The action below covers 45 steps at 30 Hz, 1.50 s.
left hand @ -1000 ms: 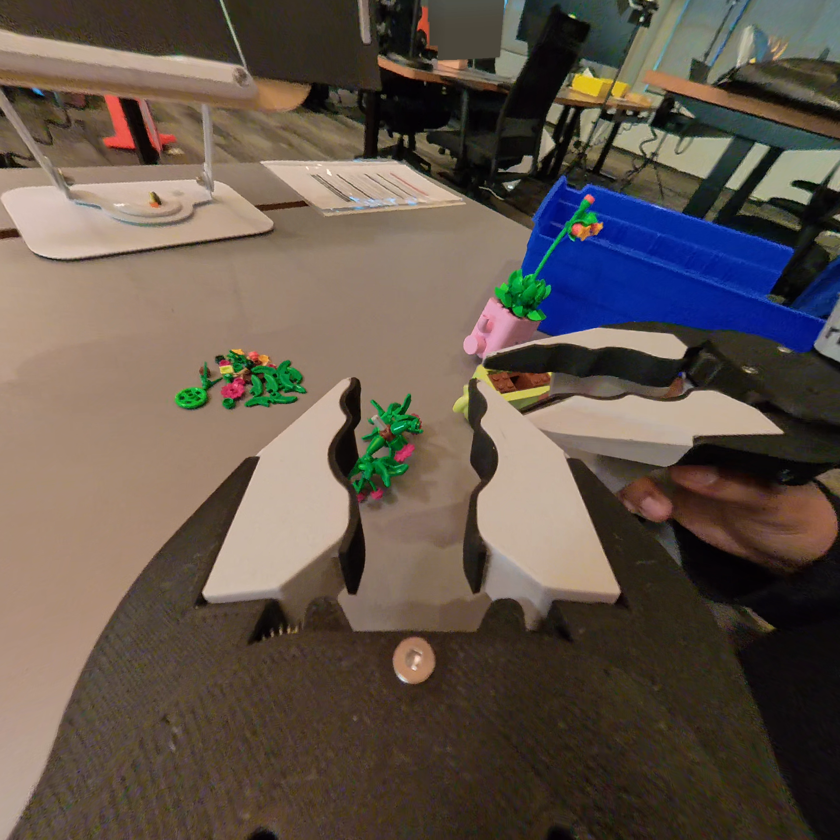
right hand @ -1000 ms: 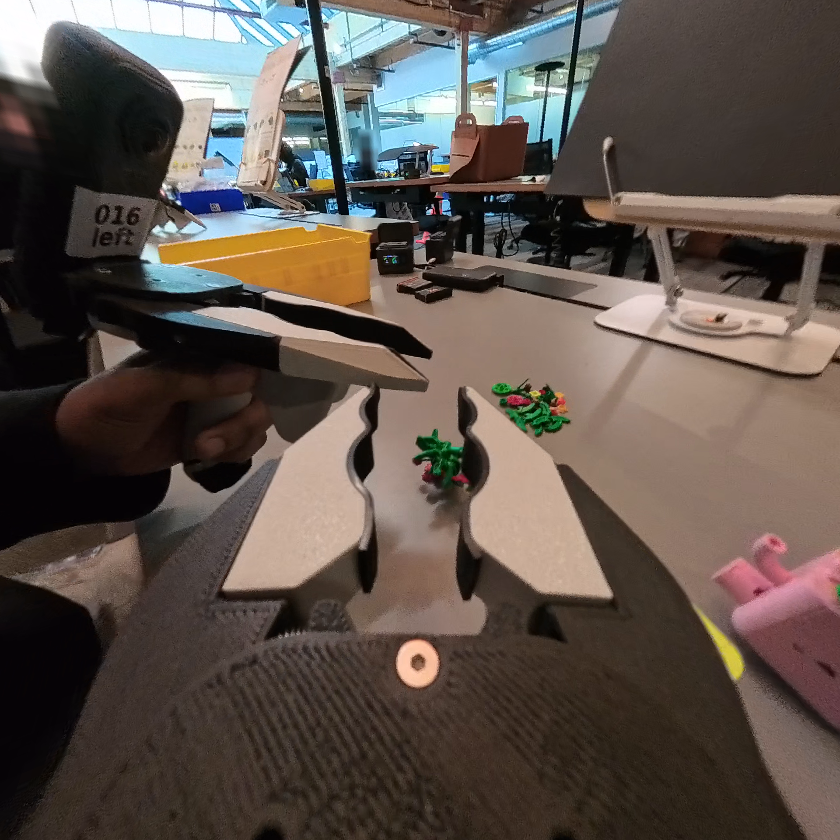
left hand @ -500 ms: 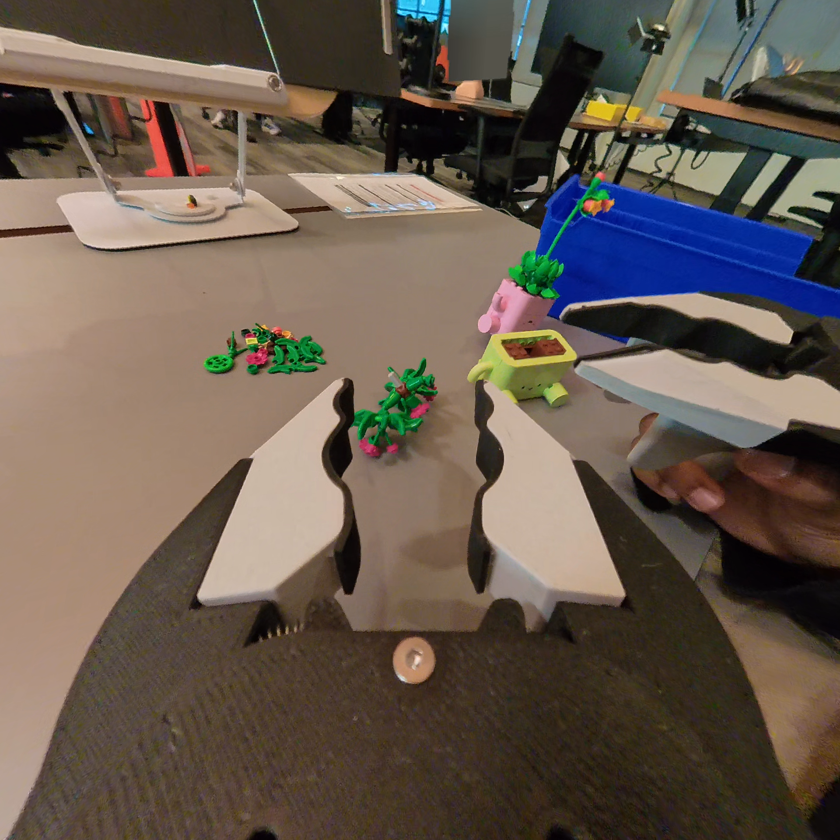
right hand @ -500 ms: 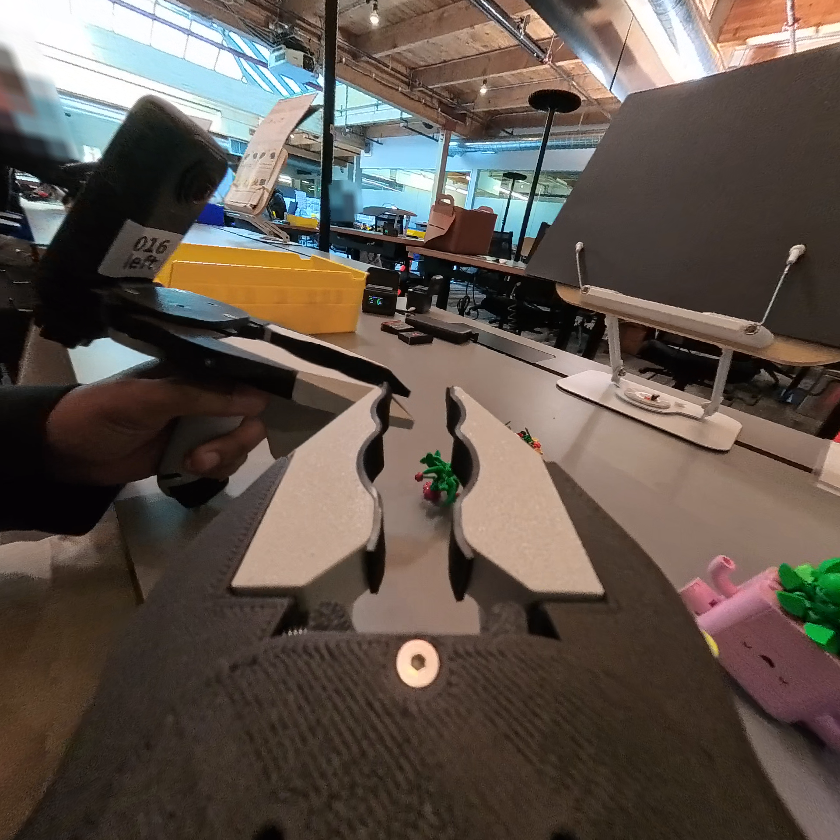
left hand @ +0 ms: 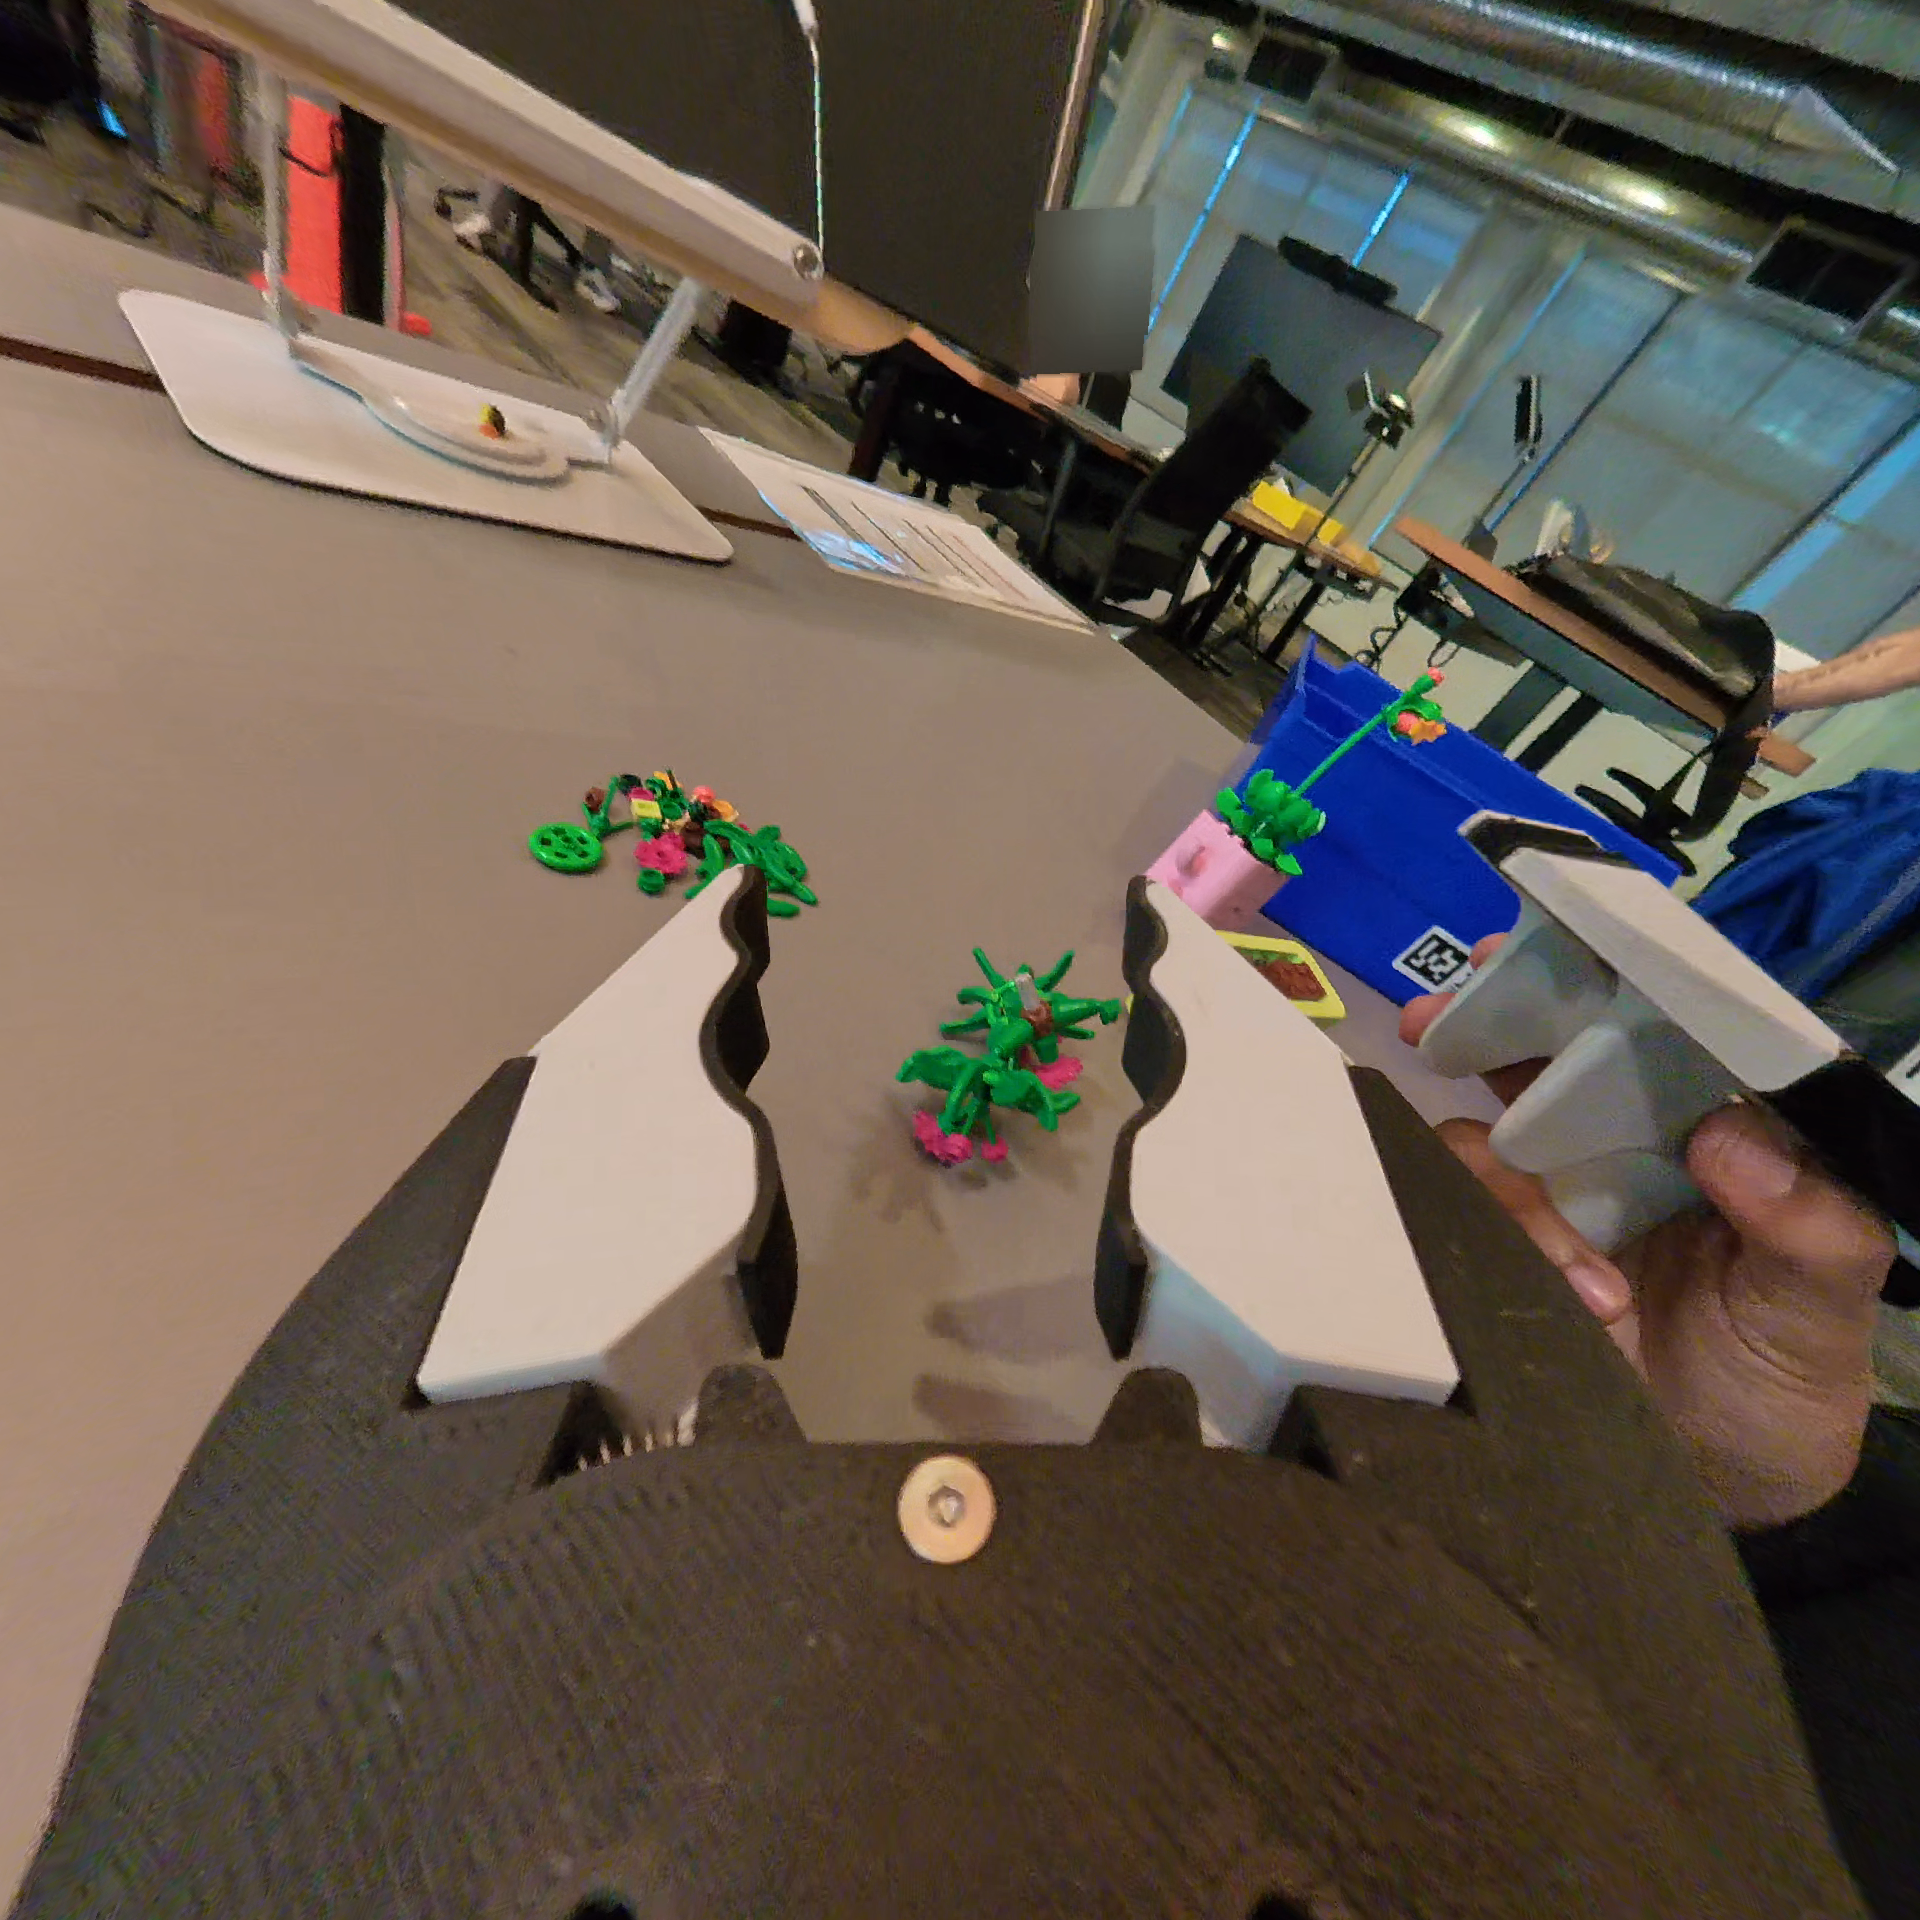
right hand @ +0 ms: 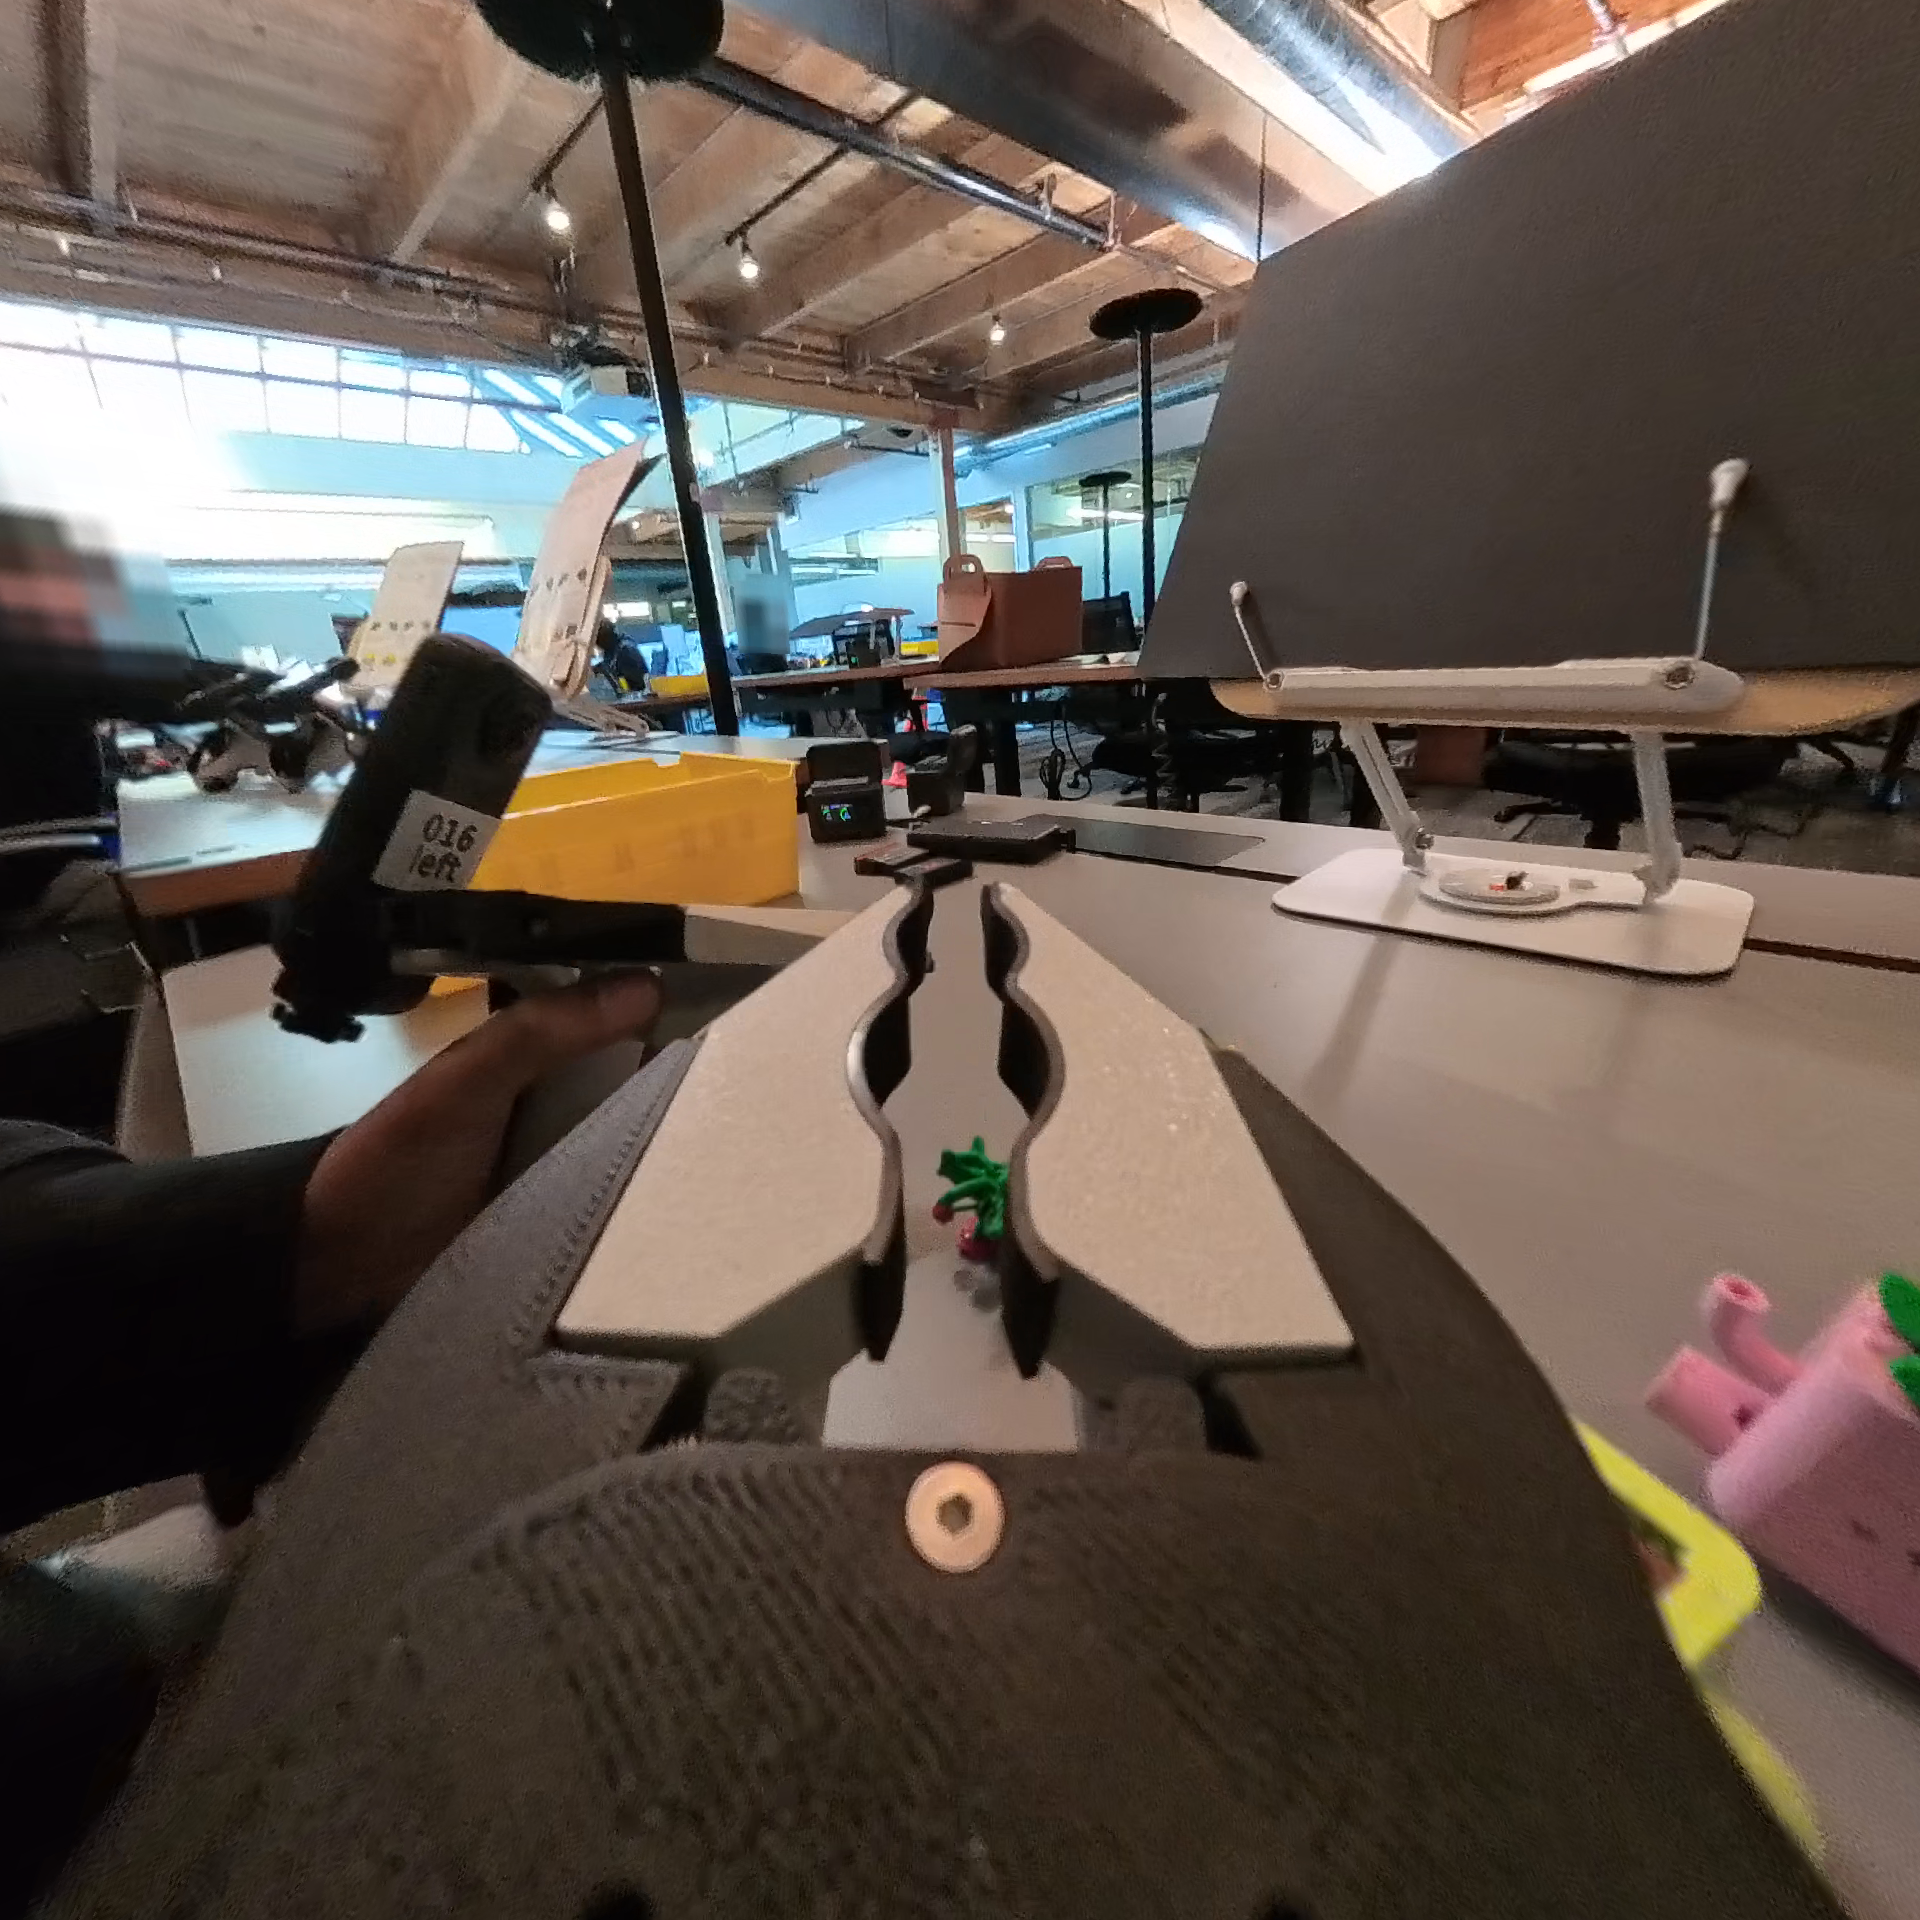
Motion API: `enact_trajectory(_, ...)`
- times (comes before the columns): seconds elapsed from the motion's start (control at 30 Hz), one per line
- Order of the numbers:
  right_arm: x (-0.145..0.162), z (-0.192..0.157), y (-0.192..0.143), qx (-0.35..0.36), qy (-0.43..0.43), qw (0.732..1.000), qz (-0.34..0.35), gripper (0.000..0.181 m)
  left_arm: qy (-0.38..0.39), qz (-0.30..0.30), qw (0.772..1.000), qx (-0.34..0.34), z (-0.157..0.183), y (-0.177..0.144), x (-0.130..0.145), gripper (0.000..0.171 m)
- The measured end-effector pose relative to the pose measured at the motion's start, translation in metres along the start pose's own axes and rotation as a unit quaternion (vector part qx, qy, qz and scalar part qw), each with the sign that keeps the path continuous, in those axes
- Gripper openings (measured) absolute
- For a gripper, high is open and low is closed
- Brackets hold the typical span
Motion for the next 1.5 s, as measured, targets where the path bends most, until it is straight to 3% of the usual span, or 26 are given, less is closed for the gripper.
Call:
enact_trajectory(0.13, 0.003, 0.006, 0.016, -0.008, -0.025, 1.000, -0.017, 0.012, 0.033, 0.020, 0.999, 0.003, 0.007, 0.000, -0.004, 0.064)
enact_trajectory(0.3, -0.012, 0.014, 0.023, -0.028, 0.030, 0.999, 0.015, 0.009, 0.069, 0.044, 0.997, 0.011, 0.016, -0.003, -0.007, 0.062)
enact_trajectory(0.47, -0.011, 0.007, 0.031, -0.031, -0.017, 0.999, 0.013, 0.009, 0.091, 0.052, 0.994, 0.018, 0.022, -0.004, -0.007, 0.062)
enact_trajectory(0.6, 0.008, 0.002, 0.036, -0.018, -0.057, 0.997, -0.056, 0.017, 0.131, 0.053, 0.990, 0.016, 0.030, -0.004, -0.006, 0.062)
enact_trajectory(0.73, 0.026, 0.006, 0.032, 0.003, -0.042, 0.989, -0.140, 0.036, 0.189, 0.060, 0.980, 0.008, 0.042, -0.006, -0.004, 0.060)
enact_trajectory(0.87, 0.019, 0.007, 0.015, 0.018, -0.031, 0.991, -0.128, 0.034, 0.226, 0.057, 0.973, 0.004, 0.049, -0.005, -0.001, 0.057)
enact_trajectory(1.2, 0.021, 0.019, -0.015, 0.066, -0.056, 0.988, -0.128, 0.033, 0.166, 0.056, 0.984, 0.044, 0.043, -0.004, -0.003, 0.045)
enact_trajectory(1.5, 0.029, 0.024, -0.013, 0.100, -0.093, 0.977, -0.163, 0.031, 0.132, 0.060, 0.987, 0.063, 0.041, -0.004, -0.004, 0.045)
Point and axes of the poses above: each gripper's, where its closed fingertips meet, y out along the fingers, x out of its underside, z = x × y across the jaws, the point moved 4 cm from there along -y, back along the fingers, and after that the axes turned 5 degrees about x, right-handed, at the moved point
